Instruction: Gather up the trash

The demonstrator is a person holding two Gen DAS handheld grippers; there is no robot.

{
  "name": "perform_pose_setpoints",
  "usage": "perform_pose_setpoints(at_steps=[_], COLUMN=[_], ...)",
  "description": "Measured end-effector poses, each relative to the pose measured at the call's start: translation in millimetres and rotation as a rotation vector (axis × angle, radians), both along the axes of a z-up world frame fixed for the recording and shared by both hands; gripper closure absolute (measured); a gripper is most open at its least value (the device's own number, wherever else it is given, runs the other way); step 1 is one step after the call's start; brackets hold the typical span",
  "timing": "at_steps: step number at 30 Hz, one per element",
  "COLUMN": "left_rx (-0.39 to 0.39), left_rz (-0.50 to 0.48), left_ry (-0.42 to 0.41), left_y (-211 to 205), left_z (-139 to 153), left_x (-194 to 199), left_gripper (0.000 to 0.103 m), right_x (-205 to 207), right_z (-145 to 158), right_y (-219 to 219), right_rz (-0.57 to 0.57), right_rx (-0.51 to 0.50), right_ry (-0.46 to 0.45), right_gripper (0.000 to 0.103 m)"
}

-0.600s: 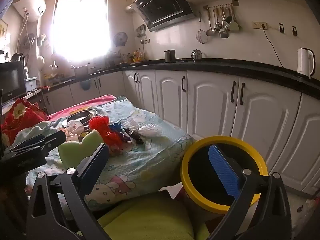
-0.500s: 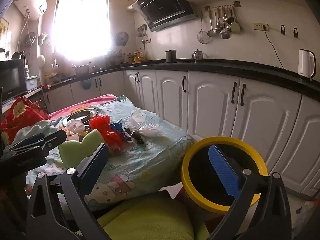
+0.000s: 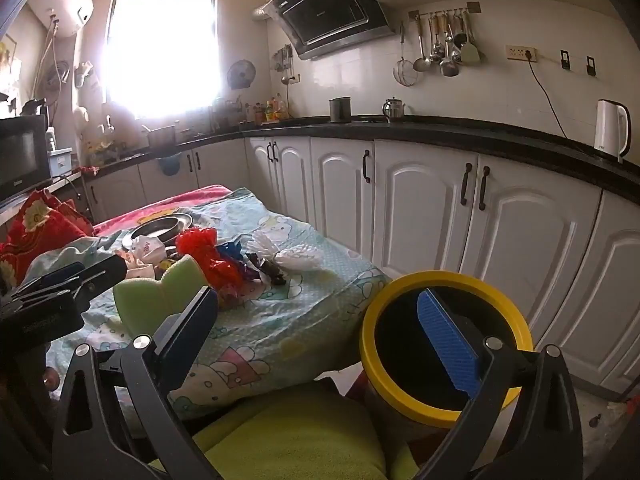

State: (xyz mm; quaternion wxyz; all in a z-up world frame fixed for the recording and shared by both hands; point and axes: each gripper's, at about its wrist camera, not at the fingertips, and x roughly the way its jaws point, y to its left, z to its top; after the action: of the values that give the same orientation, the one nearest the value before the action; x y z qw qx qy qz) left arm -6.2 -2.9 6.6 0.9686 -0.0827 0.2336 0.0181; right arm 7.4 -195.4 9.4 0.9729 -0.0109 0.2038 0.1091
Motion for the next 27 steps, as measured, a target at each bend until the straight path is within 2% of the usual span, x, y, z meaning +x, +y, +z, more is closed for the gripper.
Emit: perform_pose_setpoints(at_steps=[27], left_rx=[-0.008], left_rz=[-0.007], left_ry=[0.013], left_y=[-3.8], left_z=[-6.5], left_x=[1.8], left_gripper=[0.011], right_x=[3.0], right_z=[-1.2], right_y=[-6.9], right_rz=[-0.006], right_rx=[0.0], right_ry=[0.008], right_gripper=[0.006])
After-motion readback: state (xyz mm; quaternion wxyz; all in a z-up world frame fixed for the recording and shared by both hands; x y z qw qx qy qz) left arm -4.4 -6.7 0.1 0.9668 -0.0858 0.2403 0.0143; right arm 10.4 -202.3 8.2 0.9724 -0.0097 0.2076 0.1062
